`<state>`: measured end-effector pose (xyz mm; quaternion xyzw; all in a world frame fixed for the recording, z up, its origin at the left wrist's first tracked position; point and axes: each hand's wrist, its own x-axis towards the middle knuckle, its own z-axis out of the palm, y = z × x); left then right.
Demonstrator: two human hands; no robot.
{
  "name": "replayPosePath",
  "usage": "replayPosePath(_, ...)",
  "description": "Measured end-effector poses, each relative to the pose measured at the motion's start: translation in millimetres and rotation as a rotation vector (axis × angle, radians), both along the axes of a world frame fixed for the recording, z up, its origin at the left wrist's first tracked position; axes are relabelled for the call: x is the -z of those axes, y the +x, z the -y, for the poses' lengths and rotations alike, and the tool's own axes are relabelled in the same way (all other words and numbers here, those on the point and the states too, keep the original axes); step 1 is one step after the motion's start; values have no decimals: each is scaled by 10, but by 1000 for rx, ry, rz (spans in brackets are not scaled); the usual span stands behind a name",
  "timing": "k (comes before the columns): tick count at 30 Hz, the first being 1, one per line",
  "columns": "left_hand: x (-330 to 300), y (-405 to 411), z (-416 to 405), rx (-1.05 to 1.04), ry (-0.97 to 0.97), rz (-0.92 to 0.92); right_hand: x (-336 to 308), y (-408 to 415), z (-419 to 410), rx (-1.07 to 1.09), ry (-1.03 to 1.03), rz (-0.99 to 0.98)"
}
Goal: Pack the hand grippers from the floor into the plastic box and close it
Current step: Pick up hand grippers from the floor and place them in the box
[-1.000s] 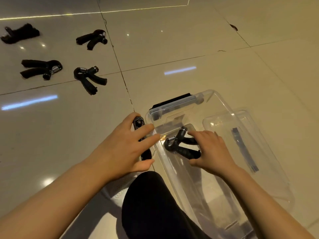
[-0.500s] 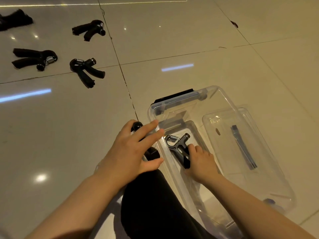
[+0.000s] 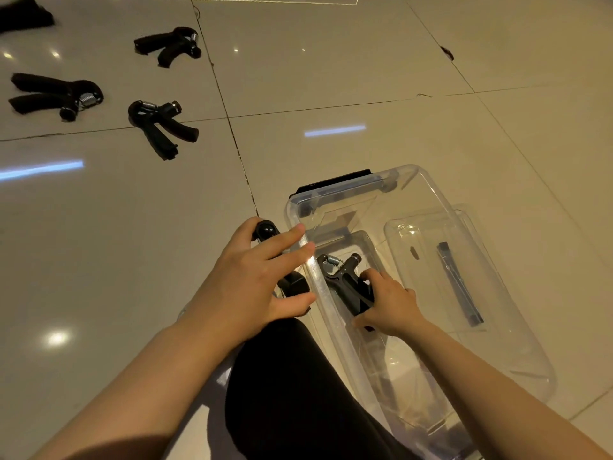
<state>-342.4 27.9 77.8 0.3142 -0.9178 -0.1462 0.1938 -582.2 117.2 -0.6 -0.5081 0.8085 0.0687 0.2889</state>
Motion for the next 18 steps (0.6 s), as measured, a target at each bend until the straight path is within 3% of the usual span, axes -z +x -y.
replayPosePath(7,-21,27,22,22,-73,68,-531,-259,83,35,-97,320)
replayPosePath(14,-46,-31,54,67,-190,108,-765,-274,210,-133,-104,254)
replayPosePath(18,-83,-58,23,51,-188,126,-709,-245,400,-86,-214,342)
